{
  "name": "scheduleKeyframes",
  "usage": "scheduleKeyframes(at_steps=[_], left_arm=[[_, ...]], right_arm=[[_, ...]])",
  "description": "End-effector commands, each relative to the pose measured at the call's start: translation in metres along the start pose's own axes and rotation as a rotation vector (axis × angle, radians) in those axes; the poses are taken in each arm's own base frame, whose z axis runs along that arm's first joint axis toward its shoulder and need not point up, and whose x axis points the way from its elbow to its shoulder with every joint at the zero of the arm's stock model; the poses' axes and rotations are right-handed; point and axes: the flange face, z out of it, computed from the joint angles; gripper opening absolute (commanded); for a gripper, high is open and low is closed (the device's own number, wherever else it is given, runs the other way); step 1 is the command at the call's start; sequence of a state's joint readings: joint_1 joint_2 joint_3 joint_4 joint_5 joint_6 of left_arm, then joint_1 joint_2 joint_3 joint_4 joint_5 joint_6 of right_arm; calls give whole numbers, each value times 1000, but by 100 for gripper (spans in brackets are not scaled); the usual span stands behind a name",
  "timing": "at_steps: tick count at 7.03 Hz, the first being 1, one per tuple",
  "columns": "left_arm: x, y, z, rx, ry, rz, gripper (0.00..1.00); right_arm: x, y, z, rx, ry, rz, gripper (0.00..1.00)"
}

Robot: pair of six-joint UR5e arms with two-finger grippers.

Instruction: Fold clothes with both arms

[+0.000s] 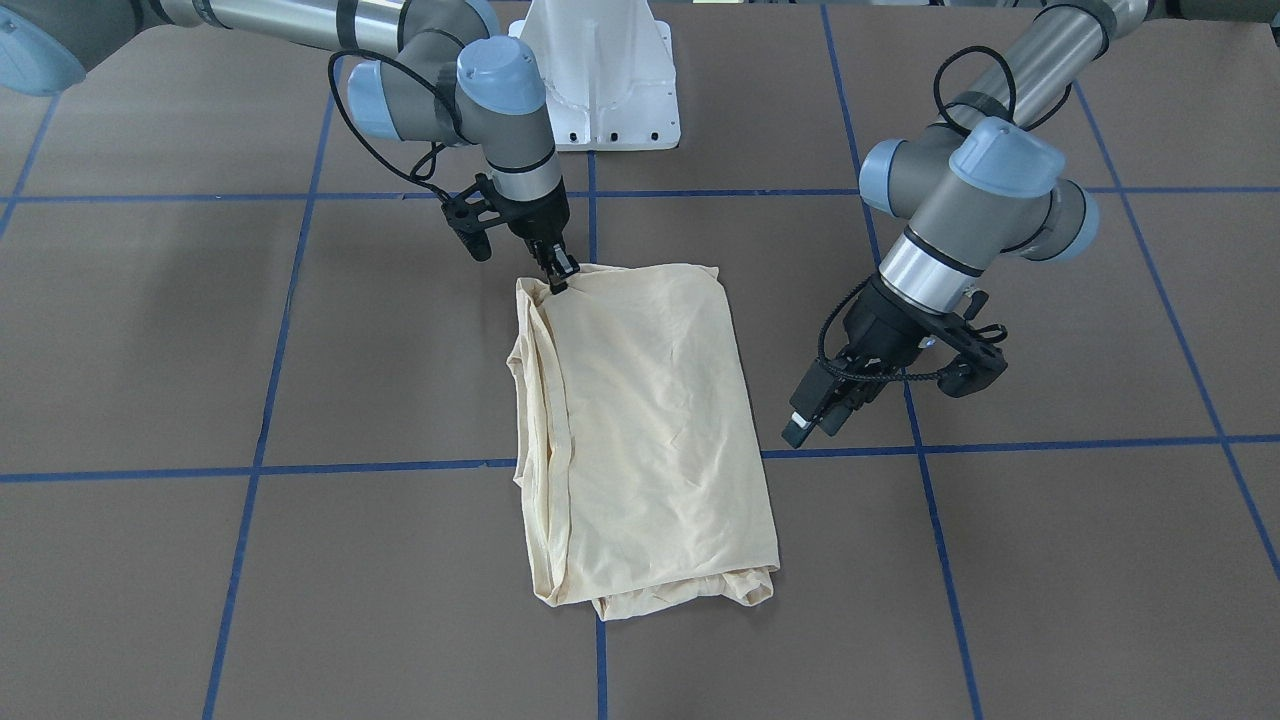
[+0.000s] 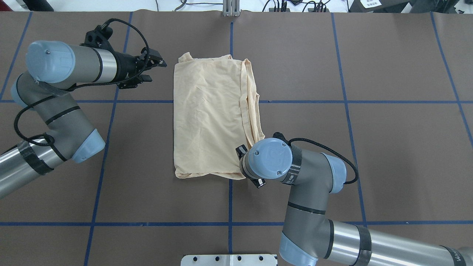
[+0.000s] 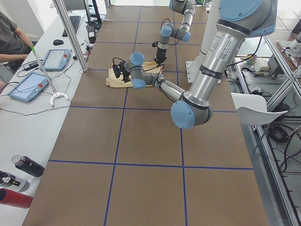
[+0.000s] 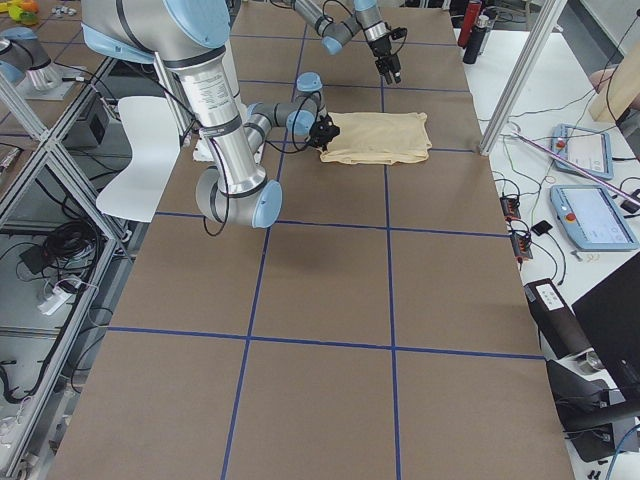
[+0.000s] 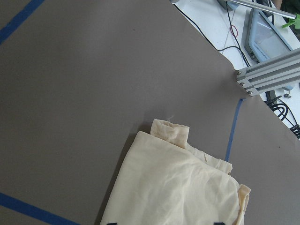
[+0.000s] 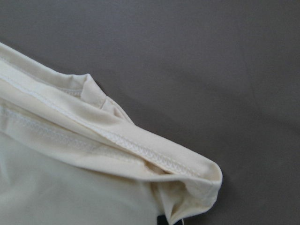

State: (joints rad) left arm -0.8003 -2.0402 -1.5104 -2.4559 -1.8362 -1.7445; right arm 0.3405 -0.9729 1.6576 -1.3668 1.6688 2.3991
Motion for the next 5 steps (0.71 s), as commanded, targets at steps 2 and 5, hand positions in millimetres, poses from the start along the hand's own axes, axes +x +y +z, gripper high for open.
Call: scheduleKeyframes(at_steps=[2,5], left_arm=[[0,8,1,-10,2,-45,75],[-19,87,-17,-125,2,-121,88]], right_arm=[[2,-1,-15,2,5,0,0],[22,-1,-44,-16,6,-11,0]])
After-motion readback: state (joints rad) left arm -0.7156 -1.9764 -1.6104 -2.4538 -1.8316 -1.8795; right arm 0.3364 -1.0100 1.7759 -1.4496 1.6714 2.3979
